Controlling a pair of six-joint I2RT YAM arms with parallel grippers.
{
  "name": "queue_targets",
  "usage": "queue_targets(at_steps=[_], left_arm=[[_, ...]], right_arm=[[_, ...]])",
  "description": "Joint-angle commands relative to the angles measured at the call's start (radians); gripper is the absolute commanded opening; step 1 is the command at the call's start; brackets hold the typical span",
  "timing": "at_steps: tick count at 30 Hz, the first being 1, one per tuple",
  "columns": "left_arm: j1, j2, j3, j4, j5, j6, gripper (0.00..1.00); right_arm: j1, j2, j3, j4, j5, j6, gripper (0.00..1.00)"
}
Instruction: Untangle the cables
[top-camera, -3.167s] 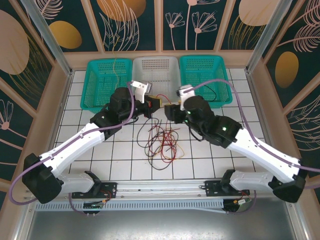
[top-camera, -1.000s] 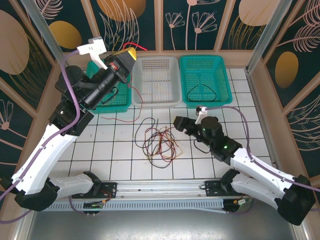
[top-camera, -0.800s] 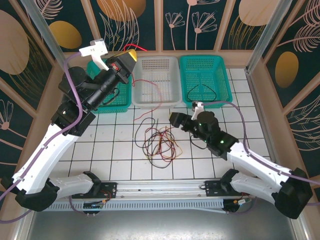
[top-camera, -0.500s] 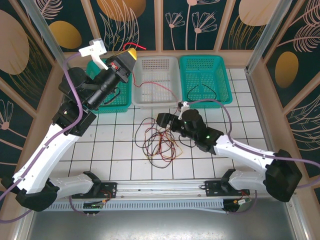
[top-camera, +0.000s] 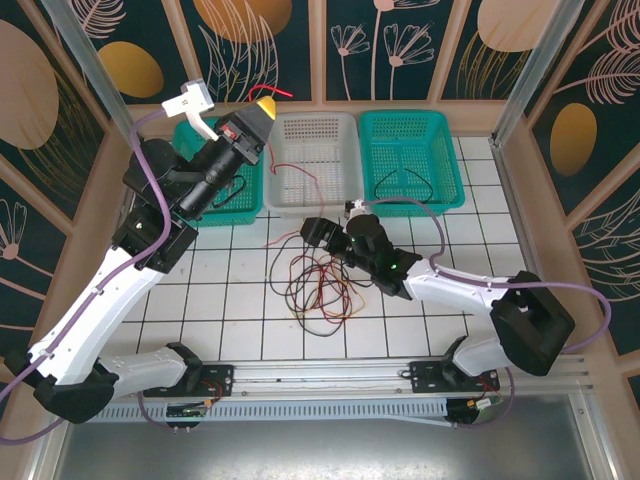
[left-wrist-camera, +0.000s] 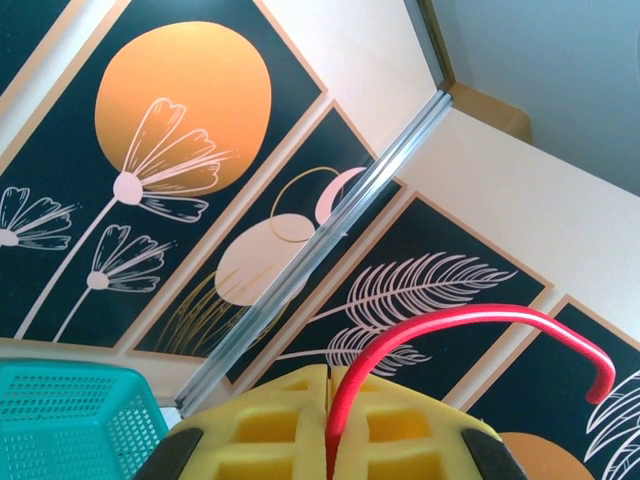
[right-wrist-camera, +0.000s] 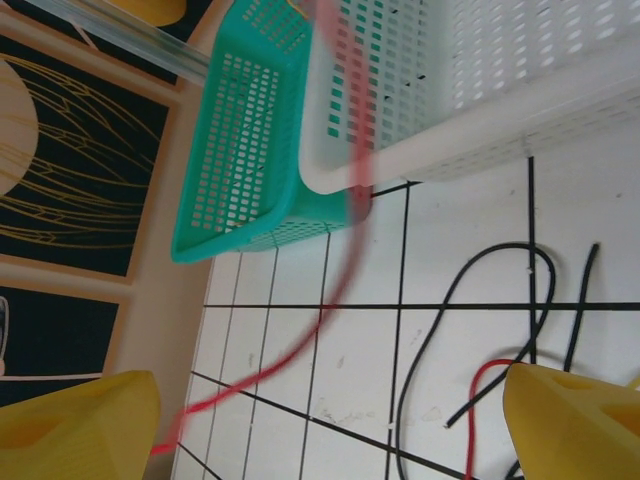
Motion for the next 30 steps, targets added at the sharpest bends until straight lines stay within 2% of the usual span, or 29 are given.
queue_targets(at_steps=[1, 3, 8, 12, 16, 20, 26, 30], left_arm=[[0.004, -0.019, -0.007, 0.068, 0.018, -0.02, 0.0], [0.005, -0.016, -0.008, 0.071, 0.018, -0.023, 0.0], [0.004, -0.014, -0.005, 0.079, 0.017, -0.03, 0.0], [0.004, -0.018, 0.0, 0.078, 0.015, -0.027, 0.0], [0.005, -0.024, 0.001, 0.073, 0.007, -0.023, 0.0], [0.004, -0.026, 0.005, 0.067, 0.003, -0.019, 0.0], [0.004, -0.031, 0.019, 0.034, -0.031, 0.001, 0.0], [0.005, -0.022, 0.08, -0.071, -0.136, 0.036, 0.0]], right_arm=[[0.008, 0.011, 0.031, 0.085, -0.028, 0.023, 0.89], [0.008, 0.019, 0.033, 0.091, -0.033, 0.028, 0.88], [0.009, 0.041, 0.037, 0.08, -0.032, 0.03, 0.75], [0.008, 0.045, 0.04, 0.083, -0.025, 0.021, 0.74], [0.007, 0.054, 0.049, 0.071, -0.025, 0.007, 0.59], [0.007, 0.062, 0.049, 0.078, -0.03, 0.006, 0.59], [0.014, 0.075, 0.073, 0.045, -0.036, -0.029, 0.3], [0.035, 0.059, 0.078, -0.037, -0.005, -0.077, 0.09]])
